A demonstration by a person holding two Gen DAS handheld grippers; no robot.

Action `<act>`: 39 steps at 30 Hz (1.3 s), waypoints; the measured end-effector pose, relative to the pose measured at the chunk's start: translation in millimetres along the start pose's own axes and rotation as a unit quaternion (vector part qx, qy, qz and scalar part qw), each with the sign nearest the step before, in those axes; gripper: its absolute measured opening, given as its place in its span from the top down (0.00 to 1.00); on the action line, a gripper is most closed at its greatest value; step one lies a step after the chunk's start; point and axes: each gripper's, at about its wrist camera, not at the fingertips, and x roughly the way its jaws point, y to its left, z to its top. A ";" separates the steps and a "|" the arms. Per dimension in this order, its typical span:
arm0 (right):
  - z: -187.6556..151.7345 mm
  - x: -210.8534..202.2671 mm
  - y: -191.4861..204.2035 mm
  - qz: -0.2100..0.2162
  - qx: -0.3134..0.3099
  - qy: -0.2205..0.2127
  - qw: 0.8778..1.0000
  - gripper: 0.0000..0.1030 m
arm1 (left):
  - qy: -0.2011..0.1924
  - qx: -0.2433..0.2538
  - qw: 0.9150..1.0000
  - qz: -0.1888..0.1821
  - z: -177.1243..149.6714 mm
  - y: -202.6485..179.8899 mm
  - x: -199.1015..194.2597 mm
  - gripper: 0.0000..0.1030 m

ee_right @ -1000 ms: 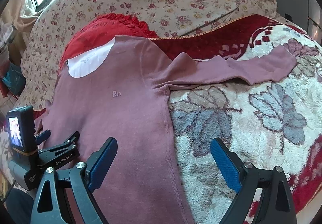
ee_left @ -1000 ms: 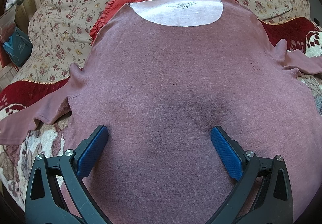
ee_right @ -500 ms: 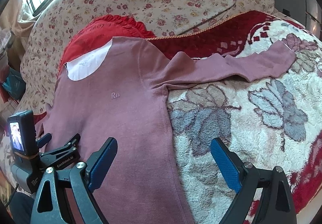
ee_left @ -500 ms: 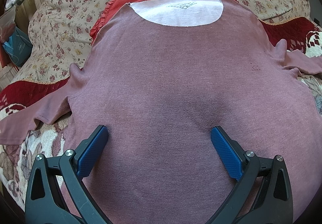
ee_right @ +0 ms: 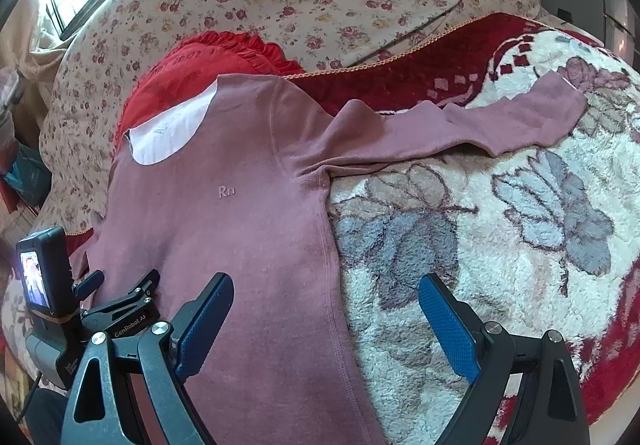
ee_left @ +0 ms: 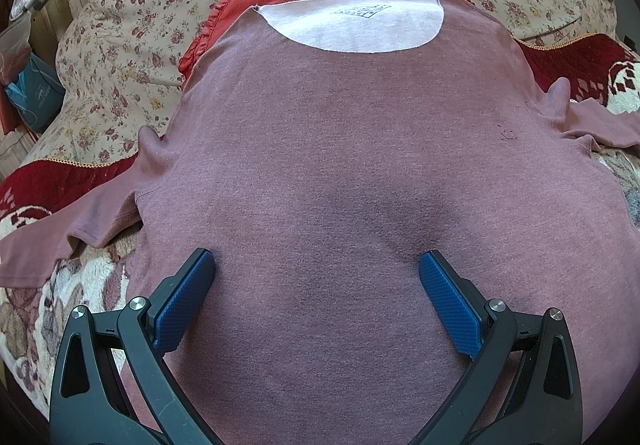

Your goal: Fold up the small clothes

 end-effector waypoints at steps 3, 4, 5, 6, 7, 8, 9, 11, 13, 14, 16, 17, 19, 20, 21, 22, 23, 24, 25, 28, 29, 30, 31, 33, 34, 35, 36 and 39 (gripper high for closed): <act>-0.3 0.6 1.3 0.001 -0.002 0.002 1.000 0.10 | 0.000 0.000 1.000 0.000 0.0 0.0 0.1 0.00; -0.5 0.8 1.6 0.001 -0.003 0.002 1.000 0.10 | 0.000 0.000 1.000 0.000 0.0 0.0 0.1 0.00; -0.5 1.1 2.1 -0.002 -0.004 0.002 1.000 0.10 | 0.000 0.000 1.000 0.000 0.1 -0.1 0.0 0.00; -0.5 1.2 2.5 -0.003 -0.005 0.002 1.000 0.10 | 0.000 0.000 1.000 0.000 0.0 0.0 0.1 0.00; -0.6 1.4 2.9 -0.005 -0.005 0.002 1.000 0.10 | 0.000 0.000 1.000 0.000 0.0 -0.1 0.1 0.00; -0.6 1.4 3.2 -0.004 -0.006 0.002 1.000 0.10 | 0.000 0.000 1.000 0.000 0.0 -0.2 0.1 0.00; -0.8 1.5 3.5 -0.004 -0.007 0.002 1.000 0.10 | 0.000 0.000 1.000 0.000 0.0 0.0 0.1 0.00; -1.0 2.1 4.1 -0.007 -0.009 0.003 1.000 0.10 | 0.000 0.000 1.000 0.000 -0.1 0.0 0.2 0.00; -1.3 3.0 4.9 -0.009 -0.012 0.005 1.000 0.10 | 0.000 0.000 1.000 0.000 0.0 0.0 0.2 0.00; -1.6 3.1 5.1 -0.010 -0.013 0.006 1.000 0.10 | 0.000 0.000 1.000 0.000 -0.1 0.0 0.2 0.00; -1.8 3.2 5.5 -0.010 -0.014 0.006 1.000 0.10 | 0.000 0.000 1.000 0.000 -0.1 0.0 0.3 0.00; -1.9 3.1 5.5 -0.010 -0.015 0.006 1.000 0.10 | -0.001 0.000 1.000 0.000 -0.1 0.0 0.3 0.00; -1.5 3.2 5.7 -0.009 -0.016 0.005 1.000 0.10 | -0.001 0.000 1.000 0.000 -0.1 0.0 0.3 0.00; -1.5 3.7 5.7 -0.009 -0.016 0.005 1.000 0.10 | -0.001 0.000 1.000 0.000 -0.1 0.0 0.3 0.00; -1.5 4.5 5.9 -0.010 -0.016 0.007 1.000 0.10 | -0.001 0.000 1.000 0.000 -0.2 0.1 0.3 0.00; -1.8 5.0 6.2 -0.011 -0.018 0.008 1.000 0.10 | -0.001 0.000 1.000 0.000 -0.1 0.1 0.3 0.00; -1.9 4.6 6.8 -0.010 -0.019 0.008 1.000 0.10 | -0.001 0.000 1.000 0.000 -0.2 0.1 0.3 0.00; -2.0 3.9 7.2 -0.010 -0.020 0.006 1.000 0.10 | -0.001 0.000 1.000 0.000 -0.2 0.1 0.3 0.00; -2.2 3.8 7.9 -0.011 -0.023 0.006 1.000 0.10 | -0.001 0.000 1.000 0.000 -0.2 0.2 0.3 0.00; -2.9 5.1 10.6 -0.013 -0.031 0.008 0.999 0.10 | -0.001 0.000 1.000 0.000 -0.2 0.2 0.3 0.00; -3.3 5.5 11.6 -0.013 -0.033 0.009 0.999 0.10 | -0.001 0.000 1.000 0.000 -0.3 0.2 0.3 0.00; -3.7 6.2 12.8 -0.014 -0.036 0.011 0.999 0.10 | -0.001 0.000 1.000 0.000 -0.3 0.2 0.3 0.00; -4.2 6.6 14.2 -0.015 -0.041 0.012 0.999 0.10 | -0.001 0.000 1.000 0.000 -0.3 0.2 0.3 0.00; -4.8 6.6 16.6 -0.017 -0.047 0.012 0.999 0.10 | -0.001 0.000 1.000 0.000 -0.3 0.2 0.3 0.00; -5.2 6.5 17.3 -0.017 -0.050 0.012 0.999 0.10 | -0.001 0.000 1.000 0.000 -0.3 0.2 0.3 0.00; -5.4 6.4 18.2 -0.017 -0.052 0.011 0.998 0.10 | -0.001 0.000 1.000 0.000 -0.3 0.2 0.3 0.00; -5.5 6.4 19.1 -0.018 -0.054 0.010 0.998 0.10 | -0.001 0.000 1.000 0.000 -0.3 0.2 0.3 0.00; -5.9 7.3 19.8 -0.020 -0.056 0.011 0.998 0.10 | -0.001 0.000 1.000 0.000 -0.3 0.2 0.3 0.00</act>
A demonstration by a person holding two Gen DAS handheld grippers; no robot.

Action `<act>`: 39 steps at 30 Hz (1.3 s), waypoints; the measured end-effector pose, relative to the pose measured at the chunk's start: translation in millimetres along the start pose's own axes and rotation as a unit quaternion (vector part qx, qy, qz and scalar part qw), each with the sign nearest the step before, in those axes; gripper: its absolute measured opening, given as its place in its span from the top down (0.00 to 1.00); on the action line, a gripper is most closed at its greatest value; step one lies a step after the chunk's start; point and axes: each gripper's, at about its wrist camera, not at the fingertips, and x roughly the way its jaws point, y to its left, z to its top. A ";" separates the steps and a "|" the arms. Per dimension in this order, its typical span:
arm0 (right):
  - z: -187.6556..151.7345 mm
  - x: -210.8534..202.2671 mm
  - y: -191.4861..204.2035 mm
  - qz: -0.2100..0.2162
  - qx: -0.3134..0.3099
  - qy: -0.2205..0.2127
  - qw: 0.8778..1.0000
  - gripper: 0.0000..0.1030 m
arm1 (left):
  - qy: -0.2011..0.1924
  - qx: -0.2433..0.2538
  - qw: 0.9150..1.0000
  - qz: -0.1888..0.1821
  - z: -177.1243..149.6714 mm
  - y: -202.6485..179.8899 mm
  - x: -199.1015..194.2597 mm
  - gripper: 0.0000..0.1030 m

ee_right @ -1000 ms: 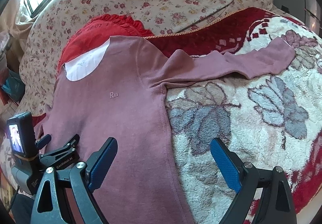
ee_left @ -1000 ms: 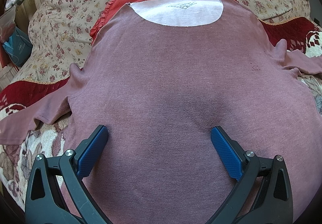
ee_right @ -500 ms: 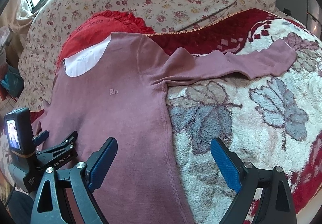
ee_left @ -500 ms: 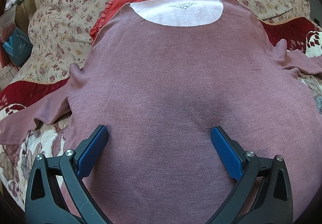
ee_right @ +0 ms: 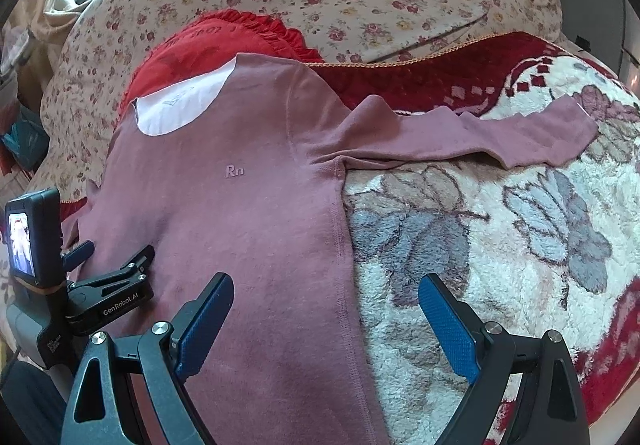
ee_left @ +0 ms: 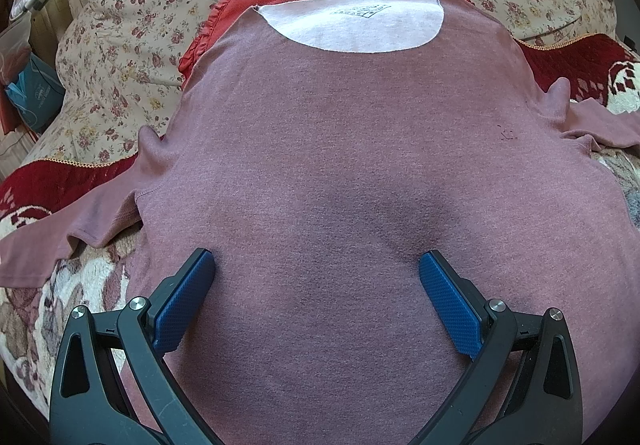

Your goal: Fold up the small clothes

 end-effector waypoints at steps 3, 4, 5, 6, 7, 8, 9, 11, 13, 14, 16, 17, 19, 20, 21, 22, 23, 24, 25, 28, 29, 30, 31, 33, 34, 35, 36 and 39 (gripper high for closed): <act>0.2 -1.9 -1.4 0.003 0.004 -0.004 1.000 0.10 | 0.000 0.000 1.000 0.000 0.0 0.0 0.0 0.00; 0.2 -2.5 -2.0 0.003 0.005 -0.006 1.000 0.10 | 0.000 0.000 1.000 0.000 0.1 -0.1 0.0 0.00; 0.4 -2.6 -2.0 0.003 0.006 -0.006 1.000 0.10 | 0.000 0.000 1.000 0.000 0.0 0.0 0.0 0.00; 0.5 -3.0 -2.0 0.003 0.006 -0.007 1.000 0.10 | 0.000 0.000 1.000 0.000 0.0 0.0 0.0 0.00; 0.5 -3.0 -1.8 0.002 0.007 -0.007 1.000 0.10 | 0.000 0.000 1.000 0.000 0.0 -0.1 0.0 0.00; 0.4 -3.0 -2.0 0.003 0.006 -0.006 1.000 0.10 | 0.000 0.000 1.000 0.000 0.0 -0.1 0.0 0.00; 0.3 -3.2 -1.6 0.003 0.004 -0.005 1.000 0.10 | 0.000 0.000 1.000 0.000 0.0 -0.1 0.0 0.00; 0.2 -4.1 -0.8 0.002 0.002 -0.006 1.000 0.10 | 0.000 0.000 1.000 0.000 0.0 -0.1 0.0 0.00; 0.7 -4.9 -1.3 0.003 0.004 -0.007 1.000 0.10 | 0.000 0.000 1.000 0.000 0.0 -0.1 0.0 0.00; 0.9 -5.0 -2.1 0.004 0.006 -0.007 1.000 0.10 | 0.000 0.000 1.000 0.000 0.0 -0.1 0.0 0.00; 1.2 -4.0 -1.8 0.004 0.008 -0.007 1.000 0.10 | 0.000 0.000 1.000 0.000 0.0 -0.1 0.0 0.00; 1.1 -3.4 -1.4 0.004 0.008 -0.006 1.000 0.10 | 0.000 0.000 1.000 0.000 0.0 -0.1 0.0 0.00; 1.1 -3.2 -1.0 0.005 0.008 -0.006 1.000 0.10 | 0.000 0.000 1.000 0.000 0.0 -0.1 0.0 0.00; 1.1 -3.3 -0.5 0.005 0.007 -0.006 1.000 0.10 | 0.000 0.000 1.000 0.000 0.0 -0.1 0.0 0.00; 1.2 -3.1 -0.2 0.004 0.006 -0.006 1.000 0.10 | 0.000 0.000 1.000 0.000 0.0 -0.1 0.0 0.00; 1.1 -2.9 -0.1 0.004 0.006 -0.006 1.000 0.10 | 0.000 0.000 1.000 0.000 0.0 -0.1 0.0 0.00; 1.0 -2.9 -0.2 0.005 0.006 -0.005 1.000 0.10 | 0.000 0.000 1.000 0.000 0.0 -0.1 0.0 0.00; 0.9 -3.1 -0.5 0.005 0.007 -0.006 1.000 0.10 | 0.000 0.000 1.000 0.000 0.0 -0.1 0.0 0.00; 1.0 -3.3 -0.6 0.005 0.008 -0.007 1.000 0.10 | 0.000 0.000 1.000 0.000 0.1 -0.2 -0.1 0.00; 0.7 -3.3 -0.3 0.004 0.006 -0.005 1.000 0.10 | 0.000 0.000 1.000 0.000 0.0 -0.2 -0.1 0.00; 0.8 -3.5 0.1 0.005 0.005 -0.006 1.000 0.10 | 0.000 0.000 1.000 0.000 0.0 -0.1 0.0 0.00; 0.7 -3.6 0.4 0.004 0.004 -0.006 1.000 0.10 | 0.000 0.000 1.000 0.000 0.0 -0.1 0.0 0.00; 0.7 -3.8 0.6 0.004 0.003 -0.006 1.000 0.10 | 0.000 0.000 1.000 0.000 0.0 -0.1 -0.1 0.00; 0.7 -3.7 0.3 0.003 0.004 -0.006 1.000 0.10 | 0.000 0.000 1.000 0.000 0.0 -0.1 0.0 0.00; 0.4 -3.2 0.7 0.003 0.004 -0.005 1.000 0.10 | 0.000 0.000 1.000 0.000 0.0 -0.1 -0.1 0.00; 0.3 -2.8 0.9 0.003 0.004 -0.005 1.000 0.10 | 0.000 0.000 1.000 0.000 0.0 -0.1 -0.1 0.00; 0.3 -2.6 1.3 0.002 0.003 -0.004 1.000 0.10 | 0.000 0.000 1.000 0.000 0.0 -0.1 0.0 0.00; 0.0 -2.7 2.0 0.001 0.000 -0.005 1.000 0.10 | 0.000 0.000 1.000 0.000 -0.1 -0.1 0.0 0.00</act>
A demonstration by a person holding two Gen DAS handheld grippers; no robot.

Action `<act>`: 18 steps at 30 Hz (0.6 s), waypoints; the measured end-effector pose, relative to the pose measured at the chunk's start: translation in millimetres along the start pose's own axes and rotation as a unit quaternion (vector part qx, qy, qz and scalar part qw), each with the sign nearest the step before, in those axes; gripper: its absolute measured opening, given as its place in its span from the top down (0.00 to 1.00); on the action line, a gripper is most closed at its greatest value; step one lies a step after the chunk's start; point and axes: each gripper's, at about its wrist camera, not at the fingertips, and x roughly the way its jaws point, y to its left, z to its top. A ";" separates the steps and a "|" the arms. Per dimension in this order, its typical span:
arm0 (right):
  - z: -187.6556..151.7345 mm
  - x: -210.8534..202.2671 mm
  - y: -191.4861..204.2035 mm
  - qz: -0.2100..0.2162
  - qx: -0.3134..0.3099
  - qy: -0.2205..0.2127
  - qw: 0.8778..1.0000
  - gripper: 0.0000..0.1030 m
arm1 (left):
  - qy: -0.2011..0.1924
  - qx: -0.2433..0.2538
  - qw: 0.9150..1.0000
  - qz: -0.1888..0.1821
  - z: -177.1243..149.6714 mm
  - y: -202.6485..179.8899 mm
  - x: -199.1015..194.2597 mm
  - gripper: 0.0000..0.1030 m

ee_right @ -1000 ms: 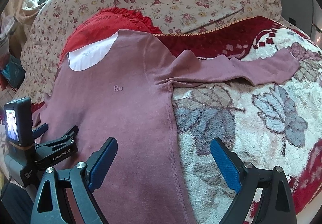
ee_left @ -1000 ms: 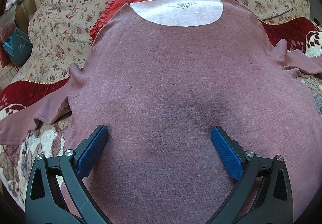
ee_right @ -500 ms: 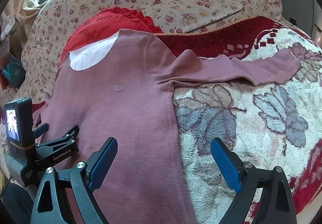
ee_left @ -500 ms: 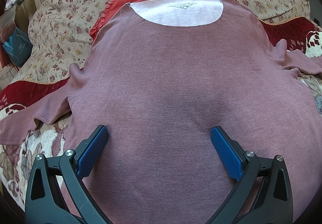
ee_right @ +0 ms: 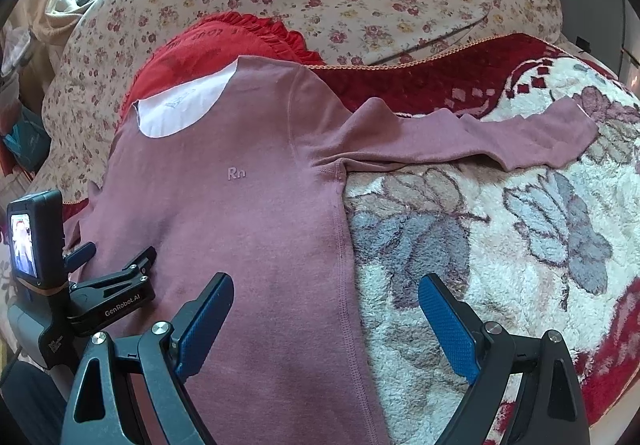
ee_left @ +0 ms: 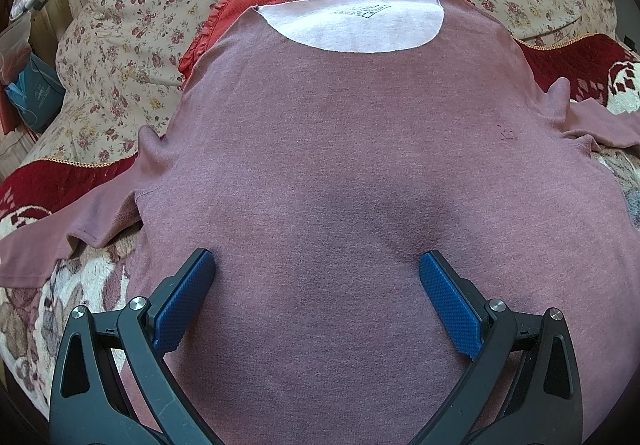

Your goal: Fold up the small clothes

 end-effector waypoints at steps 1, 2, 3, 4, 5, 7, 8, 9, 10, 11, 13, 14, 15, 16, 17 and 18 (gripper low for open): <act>-0.1 0.2 0.3 0.000 -0.002 0.000 1.000 0.10 | 0.000 0.000 1.000 0.000 0.0 0.0 0.0 0.00; -0.1 0.2 0.7 -0.001 -0.003 0.001 1.000 0.10 | 0.000 0.000 1.000 0.000 0.0 0.0 0.0 0.00; -0.3 0.2 1.4 -0.001 -0.005 0.001 1.000 0.10 | 0.000 0.000 1.000 0.000 0.0 0.0 0.0 0.00; -0.5 0.3 1.9 0.000 -0.007 0.001 1.000 0.10 | 0.000 0.000 1.000 0.000 0.0 0.0 0.0 0.00; -0.5 0.3 2.2 -0.001 -0.008 0.000 1.000 0.10 | 0.000 0.000 1.000 0.000 0.0 -0.1 -0.1 0.00; -0.7 0.6 3.4 -0.001 -0.011 0.001 1.000 0.10 | 0.000 0.000 1.000 0.000 0.1 0.0 0.0 0.00; -0.8 0.6 3.4 -0.002 -0.011 0.001 1.000 0.10 | 0.000 0.000 1.000 0.000 0.0 0.0 0.0 0.00; -0.9 0.6 3.6 -0.003 -0.012 0.000 1.000 0.10 | 0.000 0.000 1.000 0.000 0.0 0.0 0.0 0.00; -0.8 0.7 3.9 -0.005 -0.013 0.000 1.000 0.10 | 0.000 0.000 1.000 0.000 0.0 0.0 0.0 0.00; -0.6 0.6 3.9 -0.005 -0.013 -0.001 1.000 0.10 | 0.000 0.000 1.000 0.000 0.0 0.0 0.0 0.00; -0.5 -1.3 2.1 -0.003 -0.010 -0.004 1.000 0.10 | 0.000 0.000 1.000 0.000 0.0 0.0 0.0 0.00; -0.2 -2.0 0.8 -0.002 -0.007 -0.006 1.000 0.10 | 0.000 0.000 1.000 0.000 0.0 0.0 0.0 0.00; -0.3 -2.5 0.4 -0.001 -0.005 -0.006 1.000 0.10 | 0.000 0.000 1.000 0.000 0.0 0.0 -0.1 0.00; -0.1 -2.4 -0.7 0.000 -0.002 -0.005 1.000 0.10 | 0.000 0.000 1.000 0.000 0.1 -0.1 -0.1 0.00; 0.1 -2.7 -1.2 0.002 0.000 -0.006 1.000 0.10 | 0.000 0.000 1.000 0.000 0.0 0.0 0.0 0.00; 0.6 -3.2 -1.8 0.004 0.002 -0.007 1.000 0.10 | 0.000 0.000 1.000 0.000 0.0 0.0 0.0 0.00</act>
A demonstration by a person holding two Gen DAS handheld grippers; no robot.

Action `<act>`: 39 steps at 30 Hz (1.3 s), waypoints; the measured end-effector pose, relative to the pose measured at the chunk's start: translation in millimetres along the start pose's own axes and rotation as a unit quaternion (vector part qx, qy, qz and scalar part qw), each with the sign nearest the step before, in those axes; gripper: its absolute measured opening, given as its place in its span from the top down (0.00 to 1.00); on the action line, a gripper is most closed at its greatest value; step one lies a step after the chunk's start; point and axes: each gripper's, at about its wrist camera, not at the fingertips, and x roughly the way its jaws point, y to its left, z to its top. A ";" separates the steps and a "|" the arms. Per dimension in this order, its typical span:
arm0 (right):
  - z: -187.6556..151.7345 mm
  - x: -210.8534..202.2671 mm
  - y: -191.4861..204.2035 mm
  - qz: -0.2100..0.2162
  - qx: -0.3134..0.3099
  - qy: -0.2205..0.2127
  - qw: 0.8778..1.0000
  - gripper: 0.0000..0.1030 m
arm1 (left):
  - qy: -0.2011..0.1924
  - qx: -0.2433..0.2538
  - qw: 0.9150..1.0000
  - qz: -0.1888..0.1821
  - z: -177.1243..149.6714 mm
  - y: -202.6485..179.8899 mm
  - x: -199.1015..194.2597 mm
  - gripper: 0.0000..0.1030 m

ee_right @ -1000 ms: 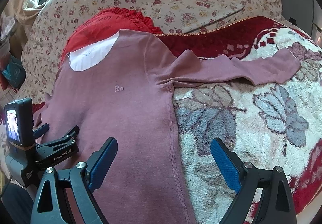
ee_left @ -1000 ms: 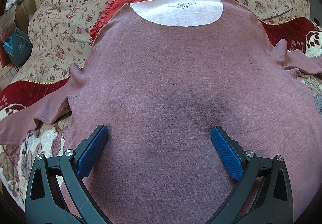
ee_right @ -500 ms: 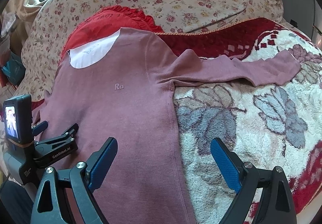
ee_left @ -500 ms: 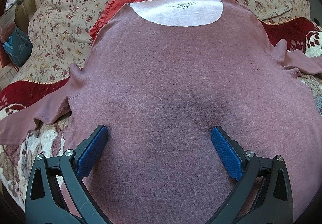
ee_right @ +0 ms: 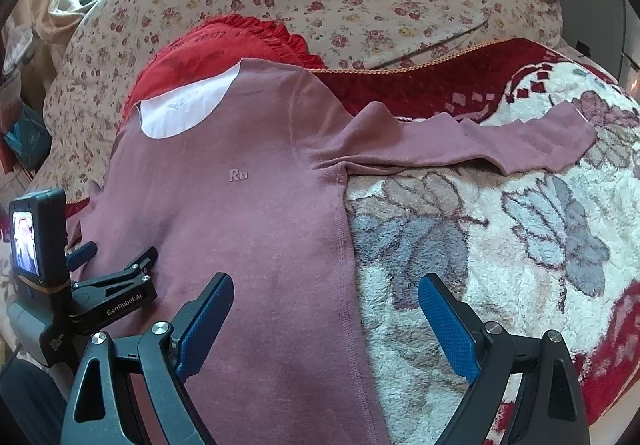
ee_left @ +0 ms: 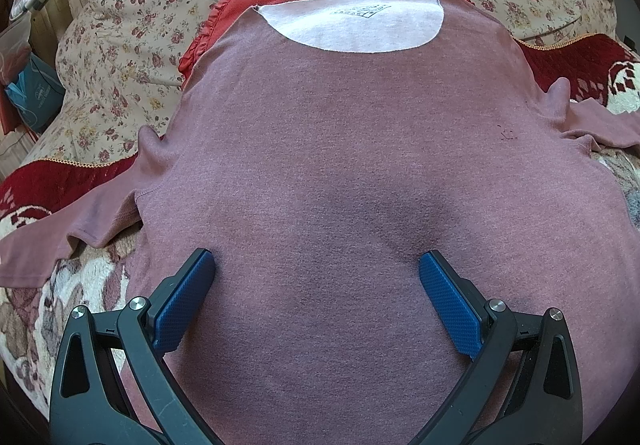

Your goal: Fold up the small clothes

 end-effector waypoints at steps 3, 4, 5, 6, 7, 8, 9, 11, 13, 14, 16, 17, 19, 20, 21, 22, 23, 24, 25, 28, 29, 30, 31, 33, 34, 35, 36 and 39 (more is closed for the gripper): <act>0.6 -1.6 -0.6 0.009 0.004 -0.003 1.000 0.10 | 0.000 0.000 1.000 0.000 0.0 0.0 0.0 0.00; 0.9 -3.1 -1.4 0.014 0.007 -0.006 1.000 0.10 | 0.000 0.000 1.000 0.000 0.1 -0.1 -0.1 0.00; 0.7 -4.3 -1.5 0.017 0.009 -0.007 1.000 0.10 | 0.000 0.000 1.000 0.000 0.0 0.0 0.0 0.00; 0.8 -5.7 -2.0 0.022 0.012 -0.009 1.000 0.10 | 0.000 0.000 1.000 0.000 0.0 0.0 0.0 0.00; 0.8 -7.2 -2.4 0.024 0.014 -0.010 1.000 0.10 | 0.000 0.000 1.000 0.000 0.0 0.0 0.0 0.00; 0.7 -8.4 -2.6 0.026 0.015 -0.012 0.999 0.10 | 0.000 0.000 1.000 0.000 0.0 0.0 0.0 0.00; 0.8 -9.5 -2.6 0.030 0.016 -0.012 0.999 0.10 | 0.000 0.000 1.000 0.000 0.1 0.0 0.0 0.00; 0.9 -10.9 -3.9 0.032 0.018 -0.014 0.999 0.10 | 0.000 0.000 1.000 0.000 0.0 0.0 0.0 0.00; 1.4 -12.5 -5.5 0.035 0.024 -0.017 0.999 0.10 | 0.000 0.000 1.000 0.000 -0.1 -0.2 0.2 0.00; 1.6 -12.9 -6.0 0.035 0.026 -0.018 0.999 0.10 | 0.000 0.001 1.000 0.001 0.2 0.2 -0.4 0.00; 1.8 -14.1 -6.6 0.031 0.028 -0.021 0.999 0.10 | -0.002 -0.001 1.000 0.000 -0.3 1.4 -0.7 0.00; 1.8 -14.6 -6.5 0.030 0.028 -0.021 0.999 0.10 | -0.002 -0.001 1.000 0.000 -0.3 1.2 -0.4 0.00; 1.2 -16.0 -4.3 0.025 0.020 -0.024 0.999 0.10 | -0.001 -0.001 1.000 0.003 -0.1 0.1 -0.3 0.00; 1.2 -16.6 -3.5 0.024 0.017 -0.025 0.999 0.10 | -0.001 0.001 1.000 0.005 -0.1 -1.1 -0.2 0.00; 0.9 -17.4 -1.0 0.022 0.010 -0.027 0.999 0.10 | -0.001 0.002 1.000 0.006 -0.2 -1.9 0.0 0.00; 0.7 -17.8 0.9 0.020 0.005 -0.029 0.999 0.10 | -0.001 0.001 1.000 0.005 0.0 -1.8 0.5 0.00; 0.9 -17.8 2.0 0.019 0.002 -0.029 0.999 0.10 | 0.000 -0.001 1.000 0.002 0.1 -1.1 1.0 0.00; 0.8 -18.1 4.1 0.018 -0.002 -0.031 0.999 0.10 | 0.001 -0.002 1.000 0.000 0.2 -0.4 1.4 0.00; 0.8 -18.1 5.1 0.017 -0.005 -0.033 0.999 0.10 | 0.000 -0.002 1.000 0.000 0.3 -0.5 1.5 0.00; 1.0 -18.0 4.9 0.014 -0.004 -0.036 0.999 0.10 | 0.004 -0.001 1.000 -0.001 1.3 -1.3 3.3 0.00; 1.4 -17.7 4.3 0.014 -0.003 -0.037 0.999 0.10 | 0.006 -0.004 1.000 -0.007 1.5 -0.1 4.1 0.00; 2.1 -16.9 3.3 0.012 0.000 -0.038 0.999 0.10 | 0.009 -0.009 1.000 -0.016 1.9 2.6 5.1 0.00; 2.9 -16.0 2.6 0.010 0.002 -0.039 0.999 0.10 | 0.012 -0.013 1.000 -0.023 2.3 4.0 5.7 0.00; 4.6 -13.4 1.4 0.008 0.005 -0.039 0.999 0.10 | 0.015 -0.016 0.999 -0.039 2.4 6.2 4.7 0.00; 5.2 -12.5 1.4 0.005 0.005 -0.040 0.999 0.10 | 0.018 -0.011 0.999 -0.048 3.2 7.3 2.9 0.01; 5.8 -11.7 2.0 0.003 0.004 -0.040 0.999 0.10 | 0.020 -0.006 0.998 -0.053 4.1 7.7 0.4 0.01; 6.1 -11.7 3.5 0.002 0.001 -0.042 0.999 0.10 | 0.018 -0.009 0.998 -0.062 5.0 11.7 -5.8 0.01; 4.7 -14.7 10.0 -0.006 -0.017 -0.050 0.999 0.10 | 0.002 -0.040 0.997 -0.068 8.8 32.5 -28.8 0.01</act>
